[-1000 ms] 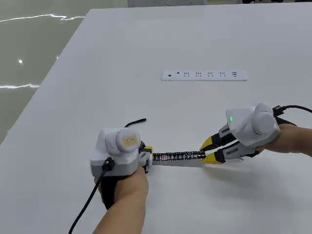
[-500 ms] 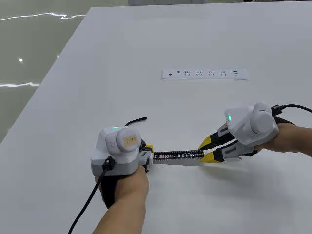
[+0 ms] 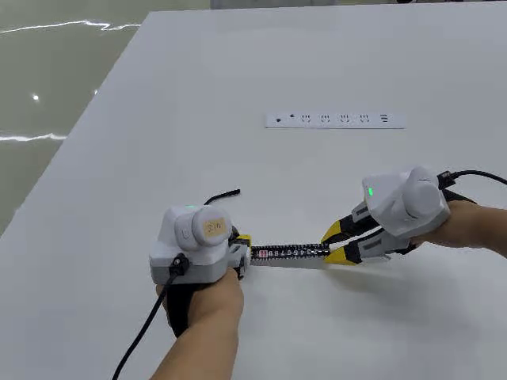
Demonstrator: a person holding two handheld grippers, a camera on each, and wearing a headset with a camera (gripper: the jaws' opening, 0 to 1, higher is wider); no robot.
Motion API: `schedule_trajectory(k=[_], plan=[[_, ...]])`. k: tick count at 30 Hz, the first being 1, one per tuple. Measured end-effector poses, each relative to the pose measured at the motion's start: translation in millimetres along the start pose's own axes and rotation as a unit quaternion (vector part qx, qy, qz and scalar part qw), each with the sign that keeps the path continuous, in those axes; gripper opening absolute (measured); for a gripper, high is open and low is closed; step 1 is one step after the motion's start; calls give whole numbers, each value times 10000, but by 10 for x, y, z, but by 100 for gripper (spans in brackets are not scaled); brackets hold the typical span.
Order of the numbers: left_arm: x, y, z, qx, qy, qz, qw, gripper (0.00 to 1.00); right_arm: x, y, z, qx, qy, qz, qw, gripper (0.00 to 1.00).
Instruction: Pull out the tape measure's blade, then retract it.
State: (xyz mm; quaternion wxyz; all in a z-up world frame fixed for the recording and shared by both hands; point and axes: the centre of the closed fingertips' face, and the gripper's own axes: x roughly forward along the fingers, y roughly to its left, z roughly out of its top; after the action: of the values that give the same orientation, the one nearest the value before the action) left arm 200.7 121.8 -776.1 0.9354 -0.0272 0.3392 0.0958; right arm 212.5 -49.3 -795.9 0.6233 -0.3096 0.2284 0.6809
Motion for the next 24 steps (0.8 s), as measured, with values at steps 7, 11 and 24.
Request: schedule_trajectory(k=[7,11,24], plan=[[-12,0,6,5,1,-9,10000,59,29,-14,10,-4,-7,2,10000,14],[15,12,5,15,-3,-6,10000,59,39,0,31,-4,-13,-3,10000,14],[18,12,-3,26,14,-16,10000,59,92,1,47,-24,-27,17,10000,14]])
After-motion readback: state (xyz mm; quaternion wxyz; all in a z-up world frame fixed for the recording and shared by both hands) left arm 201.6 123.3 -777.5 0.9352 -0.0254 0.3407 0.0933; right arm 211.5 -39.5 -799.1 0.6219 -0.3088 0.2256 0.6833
